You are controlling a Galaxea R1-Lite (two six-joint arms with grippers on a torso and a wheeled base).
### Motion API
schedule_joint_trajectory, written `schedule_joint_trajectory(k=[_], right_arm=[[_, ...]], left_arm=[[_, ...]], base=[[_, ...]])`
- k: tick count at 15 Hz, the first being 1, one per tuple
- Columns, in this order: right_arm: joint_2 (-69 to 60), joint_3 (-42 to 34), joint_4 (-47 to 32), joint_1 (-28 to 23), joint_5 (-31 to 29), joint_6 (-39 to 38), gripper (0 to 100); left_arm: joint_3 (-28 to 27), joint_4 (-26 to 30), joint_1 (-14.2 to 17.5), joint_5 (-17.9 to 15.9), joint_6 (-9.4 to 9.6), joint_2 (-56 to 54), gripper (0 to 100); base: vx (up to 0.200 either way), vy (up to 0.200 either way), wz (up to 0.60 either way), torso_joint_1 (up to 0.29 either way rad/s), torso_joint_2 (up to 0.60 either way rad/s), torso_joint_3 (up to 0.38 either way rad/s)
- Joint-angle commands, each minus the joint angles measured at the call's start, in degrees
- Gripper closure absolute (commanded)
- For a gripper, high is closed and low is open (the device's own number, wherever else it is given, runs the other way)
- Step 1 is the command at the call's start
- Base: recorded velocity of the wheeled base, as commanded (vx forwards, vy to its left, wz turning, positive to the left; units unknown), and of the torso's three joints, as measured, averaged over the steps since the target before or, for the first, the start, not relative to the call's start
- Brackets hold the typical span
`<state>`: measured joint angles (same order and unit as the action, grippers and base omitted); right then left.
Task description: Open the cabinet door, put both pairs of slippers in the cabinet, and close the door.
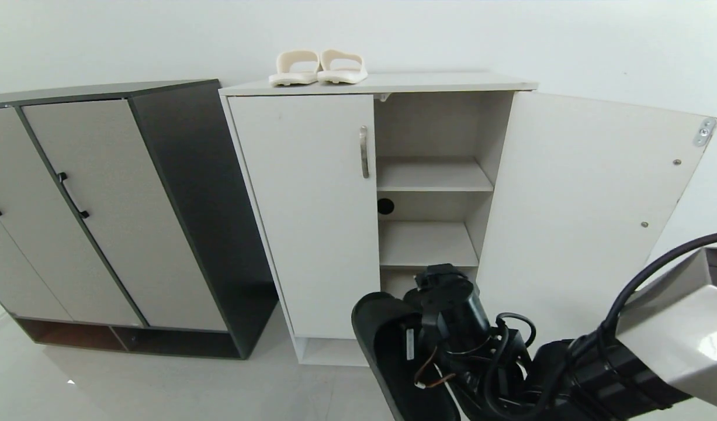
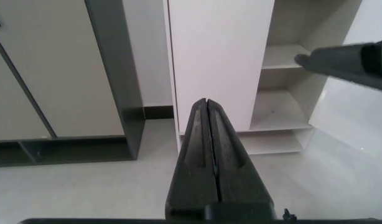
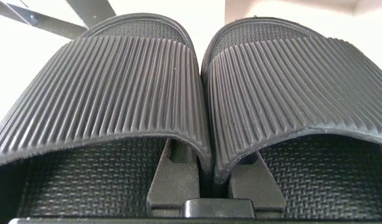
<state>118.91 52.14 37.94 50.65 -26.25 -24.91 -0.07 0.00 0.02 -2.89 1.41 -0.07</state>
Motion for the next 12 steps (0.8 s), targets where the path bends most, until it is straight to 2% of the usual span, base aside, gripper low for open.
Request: schedule_joint_trajectory(k=[1,4,6,9,12], right_arm=[[4.84,4.90,-2.08,0.59,-3.81,-1.90,100],[5.99,5.34,-1.20,-0.82,-9.61,-0.06,100],[6.51,3.85,6.10,-1.35,-10.93,3.20,100],[9.68,0.24,23.15,-2.31,-11.28,11.28,100],[12.14,0.60,24.55,-2.84,-12.07,11.63,100]], left_arm=[[-0.01,0.00,-0.02,-0.01,-0.01,0.16,100],[-0.01,0.00,-0.02,-0.01,-0.01,0.16,100],[-0.01,0.00,-0.02,-0.01,0.08,0.16,100],[-0.01,-0.09,-0.02,-0.01,0.08,0.16,100],[-0.01,0.00,-0.02,-0.01,0.08,0.16,100]], base=[[0.000,0.000,0.00,0.000,0.00,0.000],[0.000,0.000,0.00,0.000,0.00,0.000],[0.000,0.000,0.00,0.000,0.00,0.000],[0.000,0.000,0.00,0.000,0.00,0.000],[0.000,0.000,0.00,0.000,0.00,0.000]])
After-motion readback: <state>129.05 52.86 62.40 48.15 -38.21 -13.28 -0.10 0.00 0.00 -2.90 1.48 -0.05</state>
